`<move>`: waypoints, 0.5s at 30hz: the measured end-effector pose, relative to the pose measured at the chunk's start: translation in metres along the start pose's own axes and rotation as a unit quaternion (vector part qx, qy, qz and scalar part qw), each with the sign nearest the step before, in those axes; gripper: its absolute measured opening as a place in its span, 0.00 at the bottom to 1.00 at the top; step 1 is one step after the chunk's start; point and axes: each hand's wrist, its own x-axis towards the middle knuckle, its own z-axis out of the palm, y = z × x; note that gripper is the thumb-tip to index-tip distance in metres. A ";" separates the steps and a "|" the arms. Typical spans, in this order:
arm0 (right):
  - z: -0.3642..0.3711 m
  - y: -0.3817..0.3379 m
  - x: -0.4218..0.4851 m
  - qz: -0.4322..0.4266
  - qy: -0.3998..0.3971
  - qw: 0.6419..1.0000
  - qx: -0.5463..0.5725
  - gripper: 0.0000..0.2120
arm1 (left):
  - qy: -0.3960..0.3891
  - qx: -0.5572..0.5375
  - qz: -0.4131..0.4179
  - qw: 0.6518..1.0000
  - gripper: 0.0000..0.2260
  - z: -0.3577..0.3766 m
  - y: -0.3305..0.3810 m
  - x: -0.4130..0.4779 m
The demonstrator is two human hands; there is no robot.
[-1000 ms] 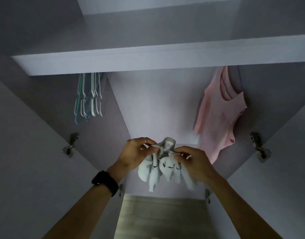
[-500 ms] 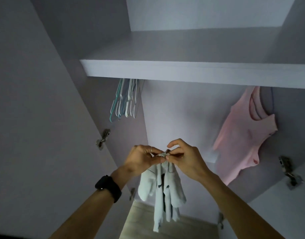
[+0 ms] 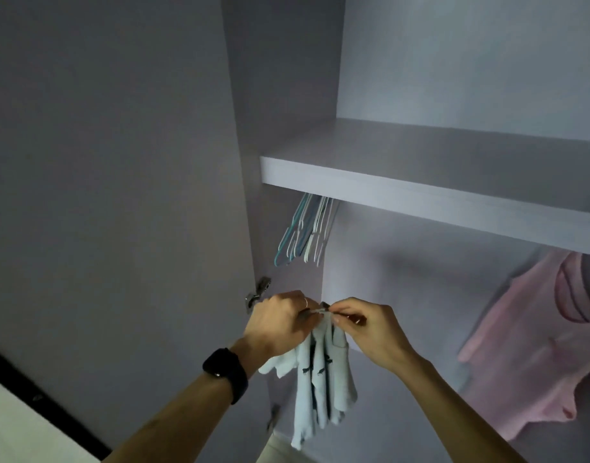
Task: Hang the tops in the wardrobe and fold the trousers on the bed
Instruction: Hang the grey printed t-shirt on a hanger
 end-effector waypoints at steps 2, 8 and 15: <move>0.002 0.000 0.014 -0.003 0.016 1.000 -0.013 0.07 | 0.059 0.062 -0.001 0.996 0.14 -0.009 -0.010 0.001; -0.008 0.003 0.076 0.037 0.039 0.998 -0.033 0.05 | 0.217 0.262 0.022 0.940 0.11 -0.055 -0.050 0.026; -0.005 0.013 0.155 0.135 0.040 0.989 -0.048 0.18 | 0.211 0.426 0.014 0.880 0.14 -0.106 -0.082 0.042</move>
